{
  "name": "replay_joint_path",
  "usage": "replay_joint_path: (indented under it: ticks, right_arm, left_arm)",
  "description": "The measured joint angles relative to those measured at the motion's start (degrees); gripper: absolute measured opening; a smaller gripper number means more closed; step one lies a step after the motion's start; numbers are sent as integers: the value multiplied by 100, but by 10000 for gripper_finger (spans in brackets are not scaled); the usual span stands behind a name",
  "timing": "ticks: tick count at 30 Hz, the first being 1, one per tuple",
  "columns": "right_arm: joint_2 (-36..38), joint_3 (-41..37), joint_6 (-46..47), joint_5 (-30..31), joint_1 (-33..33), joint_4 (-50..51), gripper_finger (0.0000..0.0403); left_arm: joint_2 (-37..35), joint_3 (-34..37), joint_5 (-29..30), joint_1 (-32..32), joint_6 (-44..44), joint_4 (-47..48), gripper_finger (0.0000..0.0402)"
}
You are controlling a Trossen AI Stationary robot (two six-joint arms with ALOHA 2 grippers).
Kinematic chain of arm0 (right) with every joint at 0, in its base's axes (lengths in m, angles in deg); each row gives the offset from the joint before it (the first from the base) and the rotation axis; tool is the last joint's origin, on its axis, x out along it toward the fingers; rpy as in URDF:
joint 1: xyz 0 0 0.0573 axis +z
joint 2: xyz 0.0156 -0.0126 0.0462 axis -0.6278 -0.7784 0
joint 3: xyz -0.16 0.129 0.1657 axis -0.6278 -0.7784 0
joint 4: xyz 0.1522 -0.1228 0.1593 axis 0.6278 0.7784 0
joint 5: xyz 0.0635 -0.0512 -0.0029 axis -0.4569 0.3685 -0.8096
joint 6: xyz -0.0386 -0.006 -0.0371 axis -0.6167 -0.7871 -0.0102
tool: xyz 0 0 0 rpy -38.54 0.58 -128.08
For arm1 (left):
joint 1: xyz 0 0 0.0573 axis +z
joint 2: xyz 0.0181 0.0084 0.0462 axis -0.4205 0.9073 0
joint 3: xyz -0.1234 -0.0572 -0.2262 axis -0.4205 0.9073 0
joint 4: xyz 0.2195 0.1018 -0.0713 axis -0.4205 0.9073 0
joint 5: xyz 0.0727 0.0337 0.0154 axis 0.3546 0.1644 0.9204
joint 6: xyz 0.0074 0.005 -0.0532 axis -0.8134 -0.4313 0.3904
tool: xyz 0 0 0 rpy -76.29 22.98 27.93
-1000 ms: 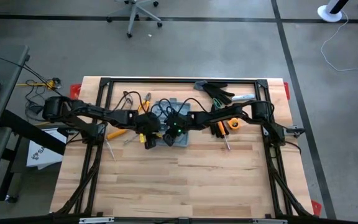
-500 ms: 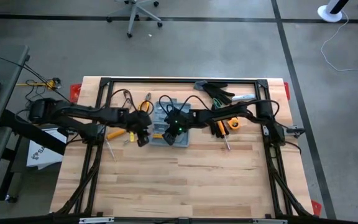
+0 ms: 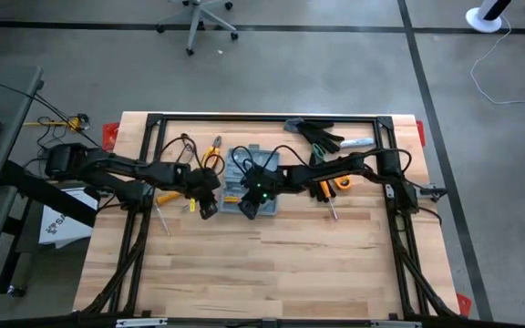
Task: Prefit tool cases
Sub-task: Put the yellow screwdriver bits into the gray toolbox
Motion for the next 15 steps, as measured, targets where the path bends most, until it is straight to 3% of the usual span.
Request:
replay_joint_path:
  ticks: [15]
  right_arm:
    - [2,4,-121,85,17,411,114]
  left_arm:
    - [1296,-48,-553,-269,408,-1815,15]
